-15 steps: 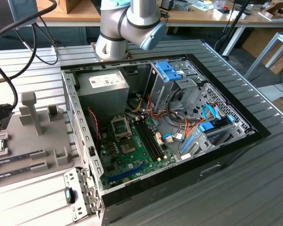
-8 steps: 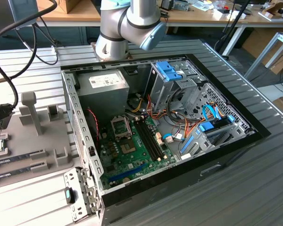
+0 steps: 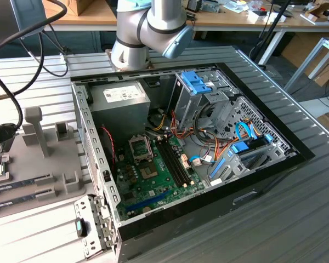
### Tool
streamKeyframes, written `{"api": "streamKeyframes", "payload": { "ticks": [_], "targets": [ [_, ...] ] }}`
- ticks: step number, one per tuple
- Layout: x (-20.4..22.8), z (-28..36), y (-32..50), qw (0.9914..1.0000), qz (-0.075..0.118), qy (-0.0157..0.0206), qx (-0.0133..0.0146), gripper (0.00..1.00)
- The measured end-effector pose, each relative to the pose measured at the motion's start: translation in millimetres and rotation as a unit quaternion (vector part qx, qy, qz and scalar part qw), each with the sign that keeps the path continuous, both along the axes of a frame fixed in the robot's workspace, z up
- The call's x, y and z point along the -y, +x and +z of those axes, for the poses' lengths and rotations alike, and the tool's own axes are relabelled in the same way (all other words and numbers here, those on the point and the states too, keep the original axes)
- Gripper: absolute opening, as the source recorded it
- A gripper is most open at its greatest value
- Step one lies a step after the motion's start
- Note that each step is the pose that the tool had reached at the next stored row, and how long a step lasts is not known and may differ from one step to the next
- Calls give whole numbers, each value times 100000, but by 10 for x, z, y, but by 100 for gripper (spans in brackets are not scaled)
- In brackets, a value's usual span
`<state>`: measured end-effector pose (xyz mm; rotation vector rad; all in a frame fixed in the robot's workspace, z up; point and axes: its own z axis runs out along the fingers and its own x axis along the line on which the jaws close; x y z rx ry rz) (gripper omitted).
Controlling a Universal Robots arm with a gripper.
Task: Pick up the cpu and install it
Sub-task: 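Pick up the cpu and move it towards the insertion slot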
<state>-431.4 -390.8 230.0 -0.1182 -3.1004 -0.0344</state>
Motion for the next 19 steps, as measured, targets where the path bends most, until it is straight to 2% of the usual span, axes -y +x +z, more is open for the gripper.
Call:
{"api": "streamKeyframes", "payload": {
  "ticks": [19],
  "targets": [
    [0, -96, 0, 100000, 1, -1, -2, 42]
  ]
}}
